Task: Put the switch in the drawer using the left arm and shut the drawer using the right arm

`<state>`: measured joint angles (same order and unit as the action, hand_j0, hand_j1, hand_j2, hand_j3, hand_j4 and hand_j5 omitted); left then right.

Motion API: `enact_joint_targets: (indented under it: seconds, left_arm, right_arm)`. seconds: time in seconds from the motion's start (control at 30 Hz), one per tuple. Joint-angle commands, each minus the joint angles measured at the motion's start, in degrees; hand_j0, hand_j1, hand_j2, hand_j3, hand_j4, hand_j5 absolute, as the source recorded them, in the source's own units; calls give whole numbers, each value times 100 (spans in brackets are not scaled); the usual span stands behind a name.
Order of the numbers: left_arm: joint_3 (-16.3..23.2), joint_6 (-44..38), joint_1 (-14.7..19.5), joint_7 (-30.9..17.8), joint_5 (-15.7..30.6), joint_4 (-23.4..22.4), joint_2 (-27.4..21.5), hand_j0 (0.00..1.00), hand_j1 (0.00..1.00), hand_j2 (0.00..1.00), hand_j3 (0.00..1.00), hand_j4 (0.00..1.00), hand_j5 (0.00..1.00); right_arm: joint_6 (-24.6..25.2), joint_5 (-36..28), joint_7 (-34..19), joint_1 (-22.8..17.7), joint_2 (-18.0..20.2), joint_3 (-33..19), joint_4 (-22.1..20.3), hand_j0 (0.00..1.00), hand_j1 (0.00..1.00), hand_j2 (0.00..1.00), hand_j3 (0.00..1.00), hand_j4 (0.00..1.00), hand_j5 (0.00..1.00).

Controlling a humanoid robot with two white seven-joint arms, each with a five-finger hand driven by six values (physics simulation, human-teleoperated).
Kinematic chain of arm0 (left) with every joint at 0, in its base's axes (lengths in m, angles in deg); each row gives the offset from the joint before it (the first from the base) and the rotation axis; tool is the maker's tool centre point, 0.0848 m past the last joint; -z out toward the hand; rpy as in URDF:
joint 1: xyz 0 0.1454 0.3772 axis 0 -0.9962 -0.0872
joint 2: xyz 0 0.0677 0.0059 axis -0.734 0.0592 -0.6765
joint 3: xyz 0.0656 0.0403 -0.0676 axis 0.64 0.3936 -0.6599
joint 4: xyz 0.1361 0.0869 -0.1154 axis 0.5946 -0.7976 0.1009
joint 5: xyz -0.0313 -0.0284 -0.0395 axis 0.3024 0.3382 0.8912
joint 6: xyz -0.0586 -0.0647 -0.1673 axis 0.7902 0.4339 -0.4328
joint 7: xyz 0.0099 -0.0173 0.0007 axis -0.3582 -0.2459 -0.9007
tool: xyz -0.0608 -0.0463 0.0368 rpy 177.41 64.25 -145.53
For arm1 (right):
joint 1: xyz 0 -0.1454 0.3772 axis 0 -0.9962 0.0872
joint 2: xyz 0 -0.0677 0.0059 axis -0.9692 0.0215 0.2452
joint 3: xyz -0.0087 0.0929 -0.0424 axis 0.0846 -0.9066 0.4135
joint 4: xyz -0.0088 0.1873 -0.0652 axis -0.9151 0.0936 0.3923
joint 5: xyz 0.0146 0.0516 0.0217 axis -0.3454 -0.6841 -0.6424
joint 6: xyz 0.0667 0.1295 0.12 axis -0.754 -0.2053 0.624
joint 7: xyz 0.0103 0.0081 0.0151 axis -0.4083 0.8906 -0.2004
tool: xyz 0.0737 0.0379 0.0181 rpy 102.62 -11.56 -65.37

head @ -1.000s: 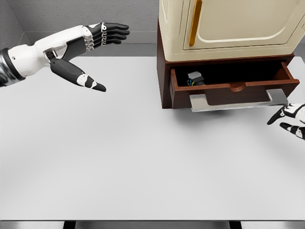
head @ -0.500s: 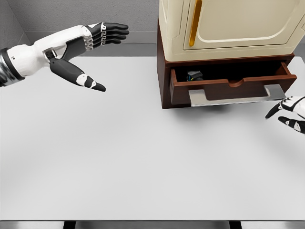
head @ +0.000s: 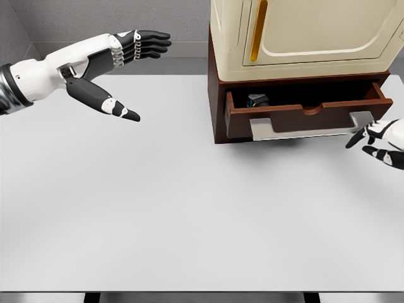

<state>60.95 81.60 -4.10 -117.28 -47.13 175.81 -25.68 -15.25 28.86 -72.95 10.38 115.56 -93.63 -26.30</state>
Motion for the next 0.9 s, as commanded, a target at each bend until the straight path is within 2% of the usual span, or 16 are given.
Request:
enact_joint_targets:
  seconds: [0.0,0.33,0.53,0.77,0.87]
  left_arm:
    - [-3,0,0,1,31,2,-4,100,100,100,100,100,100]
    - [-11,0,-35,1,31,2,-21,100,100,100,100,100,100]
    - [-20,0,-35,1,-5,2,-12,100,100,100,100,100,100]
    - [-20,-9,-35,1,4,2,-12,100,100,100,100,100,100]
    - [-20,-9,-35,1,-5,2,-12,100,100,100,100,100,100]
  right_arm:
    - [10,-13,13,9,5,52,46,52,52,52,52,52,52]
    - [10,83,13,53,-48,245,293,52,52,52,52,52,52]
    - [10,83,13,272,-74,307,442,52,52,52,52,52,52]
    - [10,83,13,281,-83,315,442,53,53,53,53,53,53]
    - [10,92,13,466,-83,456,591,53,53,53,53,53,53]
